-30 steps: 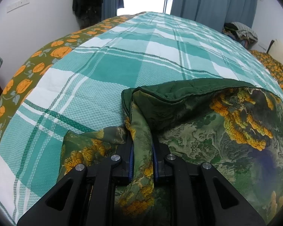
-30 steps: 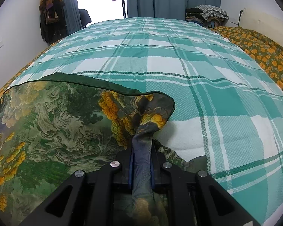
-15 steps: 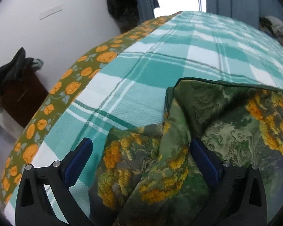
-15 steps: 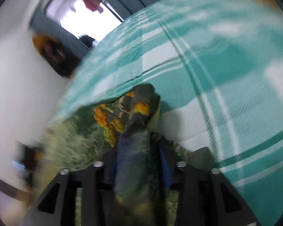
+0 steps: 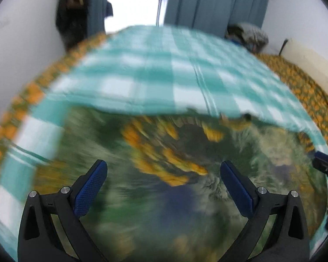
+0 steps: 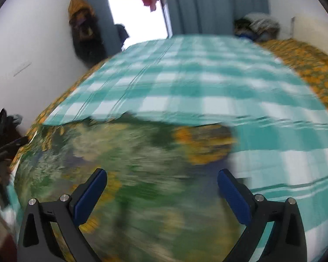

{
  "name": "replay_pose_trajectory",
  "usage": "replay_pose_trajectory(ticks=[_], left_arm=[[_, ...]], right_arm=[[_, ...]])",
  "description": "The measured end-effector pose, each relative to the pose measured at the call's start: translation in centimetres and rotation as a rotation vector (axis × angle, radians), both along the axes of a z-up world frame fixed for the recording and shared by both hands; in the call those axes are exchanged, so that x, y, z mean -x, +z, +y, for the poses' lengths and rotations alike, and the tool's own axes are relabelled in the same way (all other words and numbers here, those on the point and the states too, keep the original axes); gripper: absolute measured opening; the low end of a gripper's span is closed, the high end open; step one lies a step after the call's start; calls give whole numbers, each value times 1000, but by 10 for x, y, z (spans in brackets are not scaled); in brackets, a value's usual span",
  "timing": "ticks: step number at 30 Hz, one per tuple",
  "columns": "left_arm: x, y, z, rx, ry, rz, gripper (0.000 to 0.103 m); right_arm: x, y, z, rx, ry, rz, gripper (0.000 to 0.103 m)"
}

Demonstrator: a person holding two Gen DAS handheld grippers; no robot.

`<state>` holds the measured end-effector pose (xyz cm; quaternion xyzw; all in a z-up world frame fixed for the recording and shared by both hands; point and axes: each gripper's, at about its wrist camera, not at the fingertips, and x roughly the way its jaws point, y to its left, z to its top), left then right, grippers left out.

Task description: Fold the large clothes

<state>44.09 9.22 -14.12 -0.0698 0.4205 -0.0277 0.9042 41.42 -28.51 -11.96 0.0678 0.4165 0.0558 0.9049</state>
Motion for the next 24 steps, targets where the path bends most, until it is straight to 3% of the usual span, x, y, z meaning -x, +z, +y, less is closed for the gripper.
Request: replay_pose_trajectory(ticks=[1, 3, 5, 9, 24], left_arm=[[-13, -25, -5, -13, -2, 59, 103], [-12, -40, -11, -73, 2, 17, 103], [-2, -35, -13, -91, 7, -26, 103], [1, -34, -14, -99, 4, -37, 103], [1, -33, -14, -100, 5, -37, 103]], right_arm=[[-14, -13, 13, -1, 1, 16, 103], [-34, -48, 37, 8, -9, 110, 103], [-34, -64, 56, 148, -16, 112, 103], [-18, -56, 63, 205, -29, 43, 103], [-18, -52, 60, 180, -30, 55, 103]])
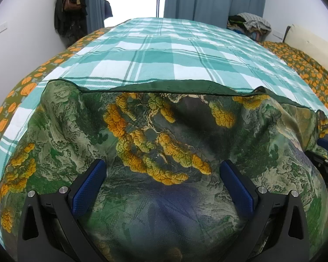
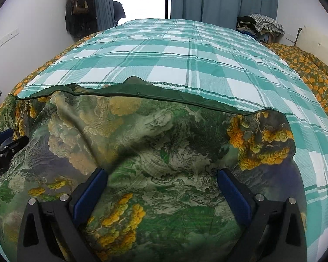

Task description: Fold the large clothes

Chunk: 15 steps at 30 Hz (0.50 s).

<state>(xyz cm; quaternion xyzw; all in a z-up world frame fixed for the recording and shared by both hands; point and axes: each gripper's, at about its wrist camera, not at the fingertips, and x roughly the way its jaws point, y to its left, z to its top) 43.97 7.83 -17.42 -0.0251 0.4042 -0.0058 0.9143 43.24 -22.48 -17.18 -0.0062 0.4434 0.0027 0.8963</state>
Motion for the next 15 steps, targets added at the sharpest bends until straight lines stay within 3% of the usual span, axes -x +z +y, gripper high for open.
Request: replay_pose_trajectory(ticks=[15], left_arm=[[0, 1, 0, -1, 1, 0, 103]], right_arm=[[0, 0, 0, 0, 0, 0, 103]])
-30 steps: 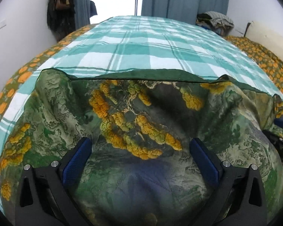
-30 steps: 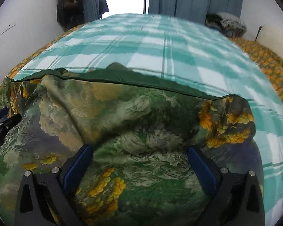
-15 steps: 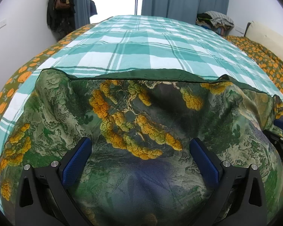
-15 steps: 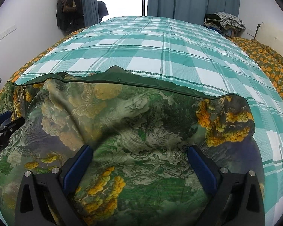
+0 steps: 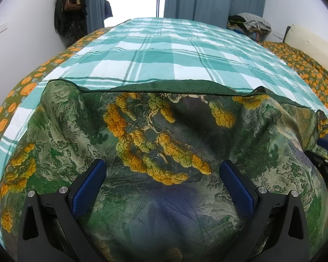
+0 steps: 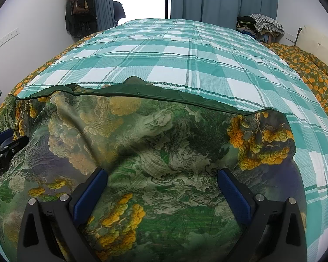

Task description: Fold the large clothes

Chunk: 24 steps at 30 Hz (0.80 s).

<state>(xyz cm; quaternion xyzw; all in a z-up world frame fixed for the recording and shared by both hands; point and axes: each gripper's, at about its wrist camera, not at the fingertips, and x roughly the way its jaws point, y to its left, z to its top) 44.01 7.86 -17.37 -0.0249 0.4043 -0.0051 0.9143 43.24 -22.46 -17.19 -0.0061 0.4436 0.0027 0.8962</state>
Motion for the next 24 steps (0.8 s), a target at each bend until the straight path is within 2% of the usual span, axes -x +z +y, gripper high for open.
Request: replay_pose_trajectory(ticks=[24], left_arm=[[0, 1, 0, -2, 1, 0, 103]], right_arm=[[1, 0, 0, 0, -1, 0, 103]])
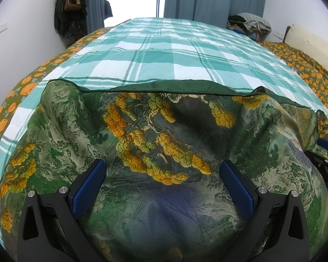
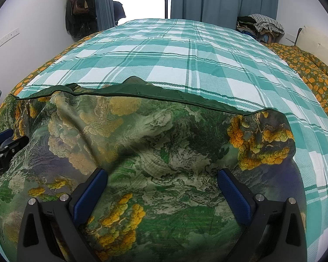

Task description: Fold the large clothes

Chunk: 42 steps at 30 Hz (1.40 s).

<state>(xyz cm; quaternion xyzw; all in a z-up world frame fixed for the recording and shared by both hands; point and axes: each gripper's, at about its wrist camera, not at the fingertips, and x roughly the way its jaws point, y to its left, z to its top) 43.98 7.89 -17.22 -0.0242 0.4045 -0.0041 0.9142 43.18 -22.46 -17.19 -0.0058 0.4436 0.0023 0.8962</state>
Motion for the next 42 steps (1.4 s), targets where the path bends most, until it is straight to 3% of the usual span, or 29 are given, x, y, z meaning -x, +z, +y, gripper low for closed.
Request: replay_pose_trajectory(ticks=[9, 15, 17, 21, 24, 28, 31, 36, 38, 42], left_arm=[[2, -2, -3, -2, 3, 0, 103], [-5, -6, -5, -12, 4, 20, 103], [-11, -9, -4, -4, -3, 39, 103], [-7, -3, 0, 34, -17, 93, 102], [5, 11, 7, 73, -73, 143, 102], [49, 48, 17, 217, -74, 47, 102], [73, 71, -3, 297, -144, -12, 102], [96, 74, -48, 244, -235, 22, 102], [114, 68, -53, 267, -259, 56, 102], [145, 65, -49, 275, -255, 81, 102]], right_arm=[[1, 0, 1, 5, -1, -1, 103], [-9, 3, 1, 8, 16, 65, 103], [-3, 20, -10, -85, 33, 91, 103], [67, 65, -54, -416, 31, -92, 103], [130, 75, -92, -449, -39, -155, 103], [204, 50, -141, -481, -210, -107, 103], [221, 22, -155, -654, -259, -58, 103], [188, -10, -150, -821, -336, -47, 103], [175, -20, -143, -812, -337, -9, 103], [174, -20, -136, -753, -308, -29, 103]])
